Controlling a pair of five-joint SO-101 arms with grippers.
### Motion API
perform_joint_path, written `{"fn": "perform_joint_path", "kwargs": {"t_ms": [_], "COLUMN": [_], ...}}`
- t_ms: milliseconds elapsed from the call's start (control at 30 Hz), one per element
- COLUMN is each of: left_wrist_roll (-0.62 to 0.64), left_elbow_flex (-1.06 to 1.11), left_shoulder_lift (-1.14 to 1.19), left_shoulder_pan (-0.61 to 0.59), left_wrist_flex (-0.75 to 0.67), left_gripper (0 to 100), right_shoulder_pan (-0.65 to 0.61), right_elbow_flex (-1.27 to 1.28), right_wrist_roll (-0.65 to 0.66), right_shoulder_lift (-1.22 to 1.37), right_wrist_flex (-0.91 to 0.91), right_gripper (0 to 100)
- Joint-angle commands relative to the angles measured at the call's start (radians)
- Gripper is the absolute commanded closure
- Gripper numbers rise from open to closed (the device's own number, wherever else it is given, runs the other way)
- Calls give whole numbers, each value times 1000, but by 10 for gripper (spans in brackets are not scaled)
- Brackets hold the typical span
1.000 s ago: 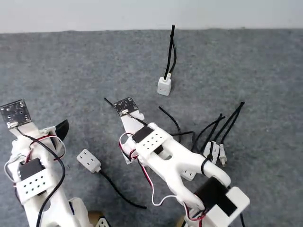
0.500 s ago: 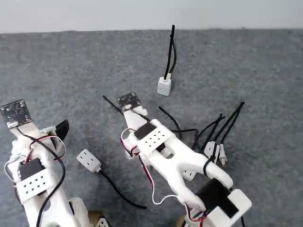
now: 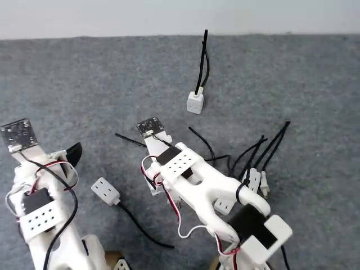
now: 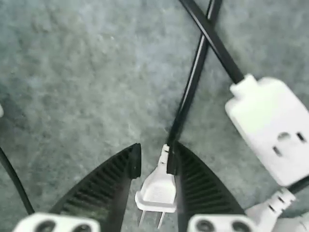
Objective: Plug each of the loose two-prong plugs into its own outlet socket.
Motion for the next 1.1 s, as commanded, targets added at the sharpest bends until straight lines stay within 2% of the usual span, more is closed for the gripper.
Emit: {"fn": "perform_joint_path", "kwargs": {"t_ms": [0,233,367,633,833,1067], "left_wrist_roll": [3,3,3,3,3,3], "left_elbow_flex": [-13,-13,-13,-13,-13,-13], "left_shoulder_lift": [-23,-23,-23,-23,-23,-23], "left_shoulder_pan": [5,5,5,5,5,5], "left_wrist_flex": [-29,-29,-29,-29,-29,-29], "left_gripper": [621,621,621,621,621,621], "right_shoulder_pan": [-7,-7,-4,50,82,42], "right_elbow_flex": [15,-3,-78,-180,-173,-121], "right_wrist_roll": [18,20,25,26,26,26], "right_shoulder_lift": [28,19,19,30,31,30], "right_wrist_flex": [56,94,174,263,286,274], "right_gripper": [890,887,887,883,784,821]}}
